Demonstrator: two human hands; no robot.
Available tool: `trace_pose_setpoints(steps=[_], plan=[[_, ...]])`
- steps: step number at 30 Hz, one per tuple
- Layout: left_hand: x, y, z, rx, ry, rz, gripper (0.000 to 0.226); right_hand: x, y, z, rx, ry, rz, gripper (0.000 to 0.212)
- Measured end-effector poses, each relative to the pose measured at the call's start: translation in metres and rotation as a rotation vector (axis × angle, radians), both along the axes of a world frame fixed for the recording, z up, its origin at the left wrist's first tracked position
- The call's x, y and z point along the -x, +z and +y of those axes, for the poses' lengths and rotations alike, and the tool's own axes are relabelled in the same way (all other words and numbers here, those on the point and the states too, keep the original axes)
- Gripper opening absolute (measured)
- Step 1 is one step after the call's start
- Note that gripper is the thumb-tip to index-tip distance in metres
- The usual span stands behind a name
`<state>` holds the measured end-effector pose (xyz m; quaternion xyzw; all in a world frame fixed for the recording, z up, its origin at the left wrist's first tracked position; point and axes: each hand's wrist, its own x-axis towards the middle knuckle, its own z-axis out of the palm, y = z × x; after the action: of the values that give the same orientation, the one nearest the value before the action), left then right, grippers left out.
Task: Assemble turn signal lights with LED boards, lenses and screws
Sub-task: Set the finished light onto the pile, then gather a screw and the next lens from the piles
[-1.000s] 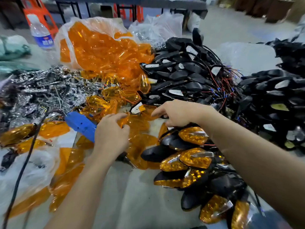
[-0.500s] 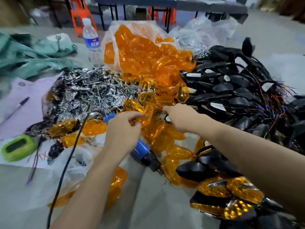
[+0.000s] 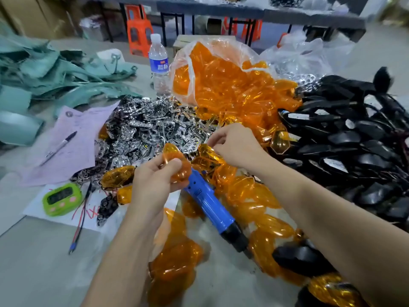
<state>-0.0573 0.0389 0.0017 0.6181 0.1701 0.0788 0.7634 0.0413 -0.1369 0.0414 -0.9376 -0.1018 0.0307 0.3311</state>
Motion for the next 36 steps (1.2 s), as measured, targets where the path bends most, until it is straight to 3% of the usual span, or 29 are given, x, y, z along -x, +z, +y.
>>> trace_pose_setpoints(steps=[4, 8, 12, 15, 18, 23, 26, 30, 36], plan=[[0.006, -0.001, 0.022, 0.089, 0.004, 0.021, 0.014, -0.053, -0.017, 0.027, 0.274, 0.054, -0.082, 0.036], [0.008, -0.001, 0.028, 0.125, -0.073, 0.043, 0.017, -0.085, -0.036, 0.044, 0.565, 0.091, -0.097, 0.016], [0.007, 0.000, 0.023, 0.144, -0.101, 0.070, 0.018, -0.093, -0.043, 0.054, 0.623, 0.047, -0.113, 0.016], [0.005, 0.002, 0.020, 0.129, -0.125, 0.081, 0.018, -0.089, -0.039, 0.048, 0.633, -0.014, -0.228, 0.015], [0.006, 0.003, 0.014, 0.123, -0.141, 0.091, 0.018, -0.077, -0.025, 0.036, 0.379, -0.081, -0.162, 0.022], [0.012, 0.007, 0.003, 0.116, -0.096, 0.070, 0.022, -0.019, 0.026, 0.020, -0.398, -0.212, 0.029, 0.021], [0.018, 0.013, -0.006, 0.124, -0.105, 0.012, 0.023, 0.052, 0.039, 0.013, -0.692, -0.190, 0.001, 0.022], [0.033, 0.020, -0.023, 0.199, -0.127, -0.062, 0.021, 0.135, 0.023, 0.004, -0.878, -0.184, 0.078, 0.020], [0.052, 0.024, -0.044, 0.187, -0.186, -0.081, 0.024, 0.168, -0.003, -0.011, -0.876, -0.239, 0.150, 0.036]])
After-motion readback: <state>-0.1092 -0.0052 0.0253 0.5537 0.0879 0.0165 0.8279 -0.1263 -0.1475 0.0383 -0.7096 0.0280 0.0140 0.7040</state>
